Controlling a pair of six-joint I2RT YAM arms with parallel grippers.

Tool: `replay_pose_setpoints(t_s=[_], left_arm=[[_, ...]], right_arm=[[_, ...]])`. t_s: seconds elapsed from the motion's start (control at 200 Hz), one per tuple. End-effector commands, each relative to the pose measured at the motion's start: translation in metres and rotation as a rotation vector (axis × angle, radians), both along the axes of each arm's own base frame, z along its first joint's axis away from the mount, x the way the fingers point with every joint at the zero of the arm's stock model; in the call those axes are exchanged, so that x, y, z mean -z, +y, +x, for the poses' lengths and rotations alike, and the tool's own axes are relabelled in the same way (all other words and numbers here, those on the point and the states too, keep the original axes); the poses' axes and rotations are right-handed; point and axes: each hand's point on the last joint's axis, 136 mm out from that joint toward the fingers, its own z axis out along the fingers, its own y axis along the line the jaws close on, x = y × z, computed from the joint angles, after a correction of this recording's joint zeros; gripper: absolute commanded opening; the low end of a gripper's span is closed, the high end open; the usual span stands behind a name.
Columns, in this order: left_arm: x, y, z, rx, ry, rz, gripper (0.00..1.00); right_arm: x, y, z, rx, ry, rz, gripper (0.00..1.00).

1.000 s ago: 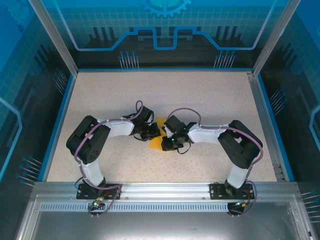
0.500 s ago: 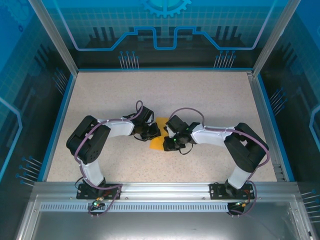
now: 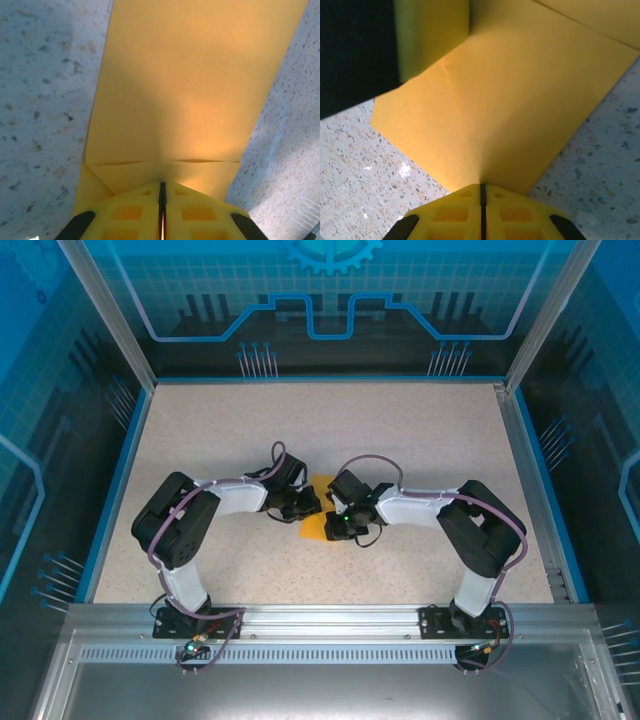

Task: Fold a paper plane with a square sheet of paper (pick it up from the middle)
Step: Fold the triangle a second time at the center of the table.

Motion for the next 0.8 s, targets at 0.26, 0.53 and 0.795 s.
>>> replay_pose_setpoints(t_s=[0.26,0.53,0.795], left_arm=[[-0.043,-0.024,-0.021,0.107,-0.072,-0.164,0.14],[-0.015,-0.029,-0.038,0.11,0.005,-0.129,0.13],[0.002,-0.027,-0.046,0.108,0.057,-0.108,0.11]], right_arm=[[0.026,-0.025,-0.013,0.045,0.09,-0.109,0.08],[0.026,-0.024,-0.013,0.046,0.096,-0.099,0.08],[0.027,-0.025,-0.014,0.051,0.098,-0.102,0.08]])
